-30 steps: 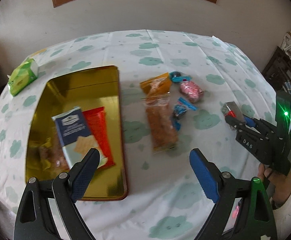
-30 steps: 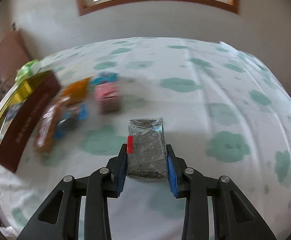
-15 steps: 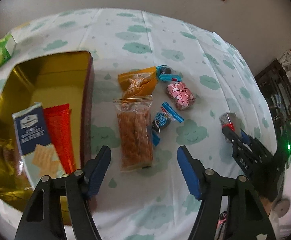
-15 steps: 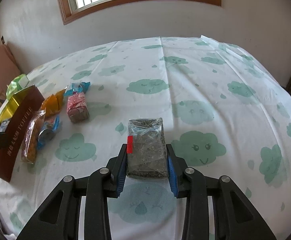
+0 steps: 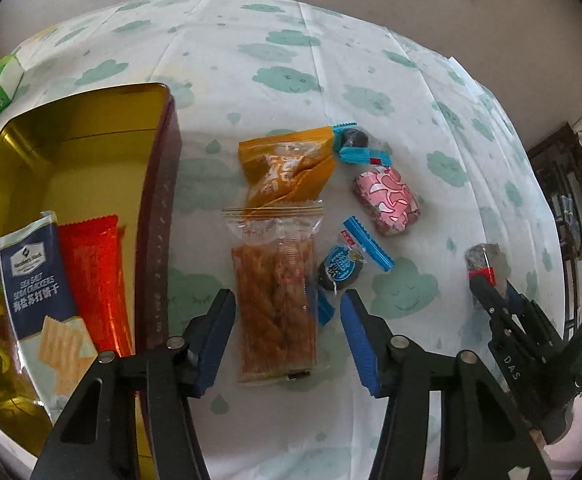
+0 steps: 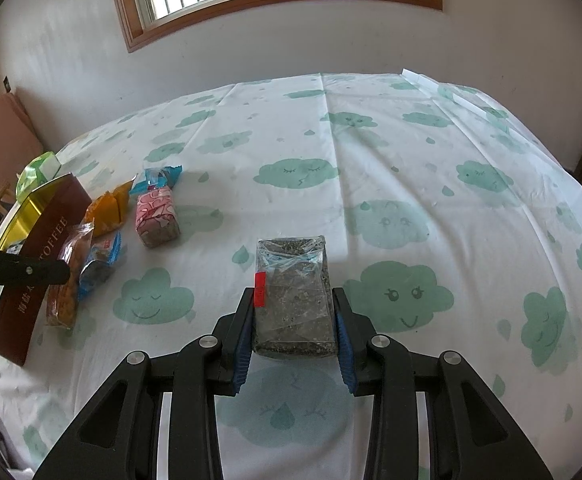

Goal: Organize snacks
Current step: 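Grasp the clear orange snack-stick bag with the left tool while the right tool holds the dark bag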

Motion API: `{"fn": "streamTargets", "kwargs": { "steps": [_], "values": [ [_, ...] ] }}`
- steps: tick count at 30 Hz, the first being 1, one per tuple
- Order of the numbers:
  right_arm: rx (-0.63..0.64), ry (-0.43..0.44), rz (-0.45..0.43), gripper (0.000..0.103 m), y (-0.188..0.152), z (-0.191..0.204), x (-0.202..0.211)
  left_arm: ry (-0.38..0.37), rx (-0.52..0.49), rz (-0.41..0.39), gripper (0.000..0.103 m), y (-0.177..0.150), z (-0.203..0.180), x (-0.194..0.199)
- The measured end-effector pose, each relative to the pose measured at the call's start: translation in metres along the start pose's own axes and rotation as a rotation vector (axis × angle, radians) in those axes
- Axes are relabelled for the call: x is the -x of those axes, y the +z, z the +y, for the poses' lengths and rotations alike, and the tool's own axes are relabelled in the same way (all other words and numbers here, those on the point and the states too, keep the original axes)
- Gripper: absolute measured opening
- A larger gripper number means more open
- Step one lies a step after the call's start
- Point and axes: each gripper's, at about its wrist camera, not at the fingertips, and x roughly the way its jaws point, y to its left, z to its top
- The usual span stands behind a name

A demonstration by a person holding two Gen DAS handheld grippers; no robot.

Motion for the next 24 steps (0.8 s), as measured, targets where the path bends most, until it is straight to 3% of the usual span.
{"fn": "streamTargets", "kwargs": {
  "steps": [9,24],
  "values": [
    [0.000,-0.001,0.000,0.037,0.000,0.000,0.000,0.044,-0.023,-0.021,0.040,0.000,-0.003,-0.003],
    [-0.001,-0.002,0.000,0.037,0.000,0.000,0.000,0.057,-0.046,0.002,0.036,-0.011,-0.009,-0.013]
  ]
}}
